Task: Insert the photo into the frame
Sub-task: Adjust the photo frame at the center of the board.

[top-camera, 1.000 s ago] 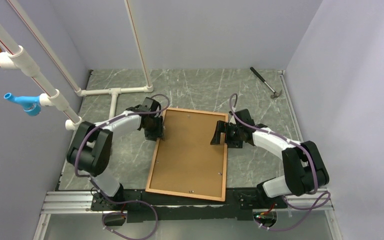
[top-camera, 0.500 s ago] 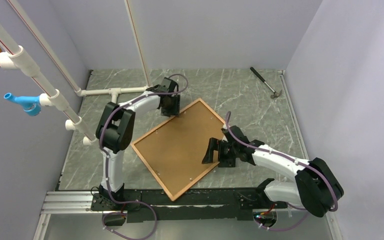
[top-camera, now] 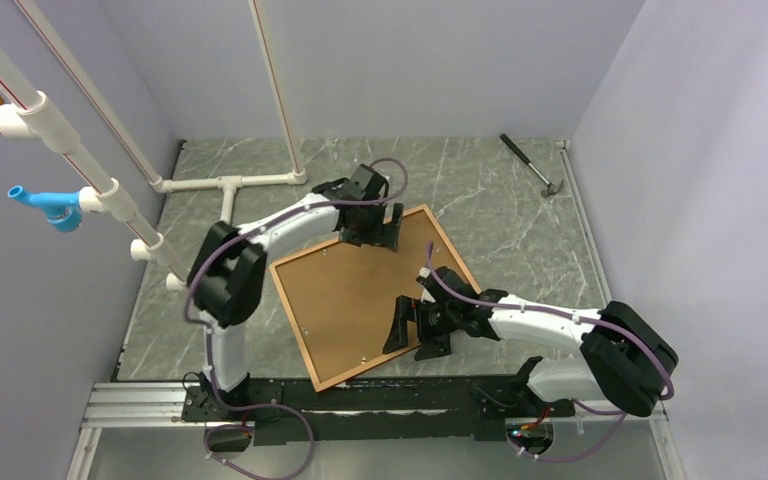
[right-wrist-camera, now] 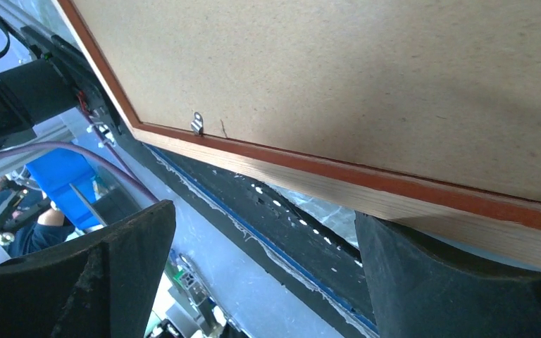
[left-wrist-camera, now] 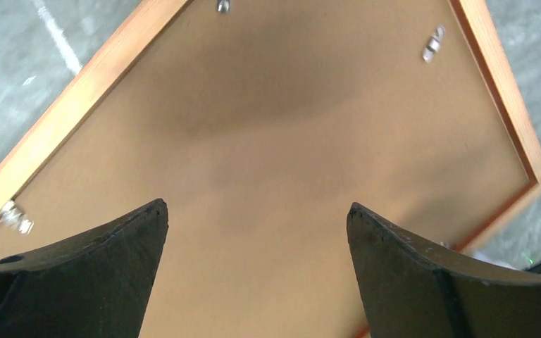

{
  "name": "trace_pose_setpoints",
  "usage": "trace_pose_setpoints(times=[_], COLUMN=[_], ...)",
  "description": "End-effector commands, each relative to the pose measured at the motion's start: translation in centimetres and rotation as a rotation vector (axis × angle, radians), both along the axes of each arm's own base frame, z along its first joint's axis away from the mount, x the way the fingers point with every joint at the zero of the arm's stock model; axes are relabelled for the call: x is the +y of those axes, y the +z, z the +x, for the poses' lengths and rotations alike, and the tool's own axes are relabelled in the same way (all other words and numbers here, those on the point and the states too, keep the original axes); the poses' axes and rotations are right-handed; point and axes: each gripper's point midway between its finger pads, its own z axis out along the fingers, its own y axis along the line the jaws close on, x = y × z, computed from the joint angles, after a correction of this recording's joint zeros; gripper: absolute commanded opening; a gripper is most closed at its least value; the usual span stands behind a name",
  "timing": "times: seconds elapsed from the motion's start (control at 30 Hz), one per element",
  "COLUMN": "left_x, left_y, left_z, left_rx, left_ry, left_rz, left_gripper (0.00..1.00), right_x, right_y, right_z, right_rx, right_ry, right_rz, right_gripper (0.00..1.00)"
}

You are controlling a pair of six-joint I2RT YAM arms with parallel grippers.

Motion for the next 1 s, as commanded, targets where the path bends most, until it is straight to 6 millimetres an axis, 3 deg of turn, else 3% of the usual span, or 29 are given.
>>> trace_pose_setpoints(times=[0.0,0.13,0.3,0.37,0.53,0.7,0.83,0.97], left_x=[3.3,6.9,10.2,11.4,14.6,17.1,17.4,17.9], left_y=[7.5,8.1,7.1,6.3,3.5,0.5,-1.7,-3.7], left_z=[-1.1,-3.2,-7.0,-8.4,-11.9,-14.6,-16.2,-17.2], left_rx=[-0.129,-0.144,-0.108,-0.091,-0.019,0.047,0.109,0.158], left_ry=[0.089,0.177,0.249,0.273,0.323,0.376,0.401,0.422], left_rz=[-0.032,0.009,0.004,0.003,-0.005,-0.020,-0.083,-0.091], left_gripper=[0.99,0.99,0.99,0.99,0.99,1.00,1.00,0.99], right_x=[2.1,2.8,2.2,1.1,-4.5,-12.5,-16.7,-17.6], right_y=[2.0,4.3,6.1,6.4,5.5,3.7,1.3,-1.2], right_z=[1.1,2.5,6.4,8.4,14.5,20.0,21.9,22.2], right_rx=[-0.071,-0.139,-0.216,-0.237,-0.287,-0.288,-0.228,-0.171], right_ry=[0.014,0.042,0.036,0.011,-0.097,-0.261,-0.358,-0.353], right_rz=[0.068,0.069,0.032,0.018,-0.096,-0.291,-0.345,-0.369], right_gripper=[1.00,1.00,1.00,1.00,1.00,1.00,1.00,1.00])
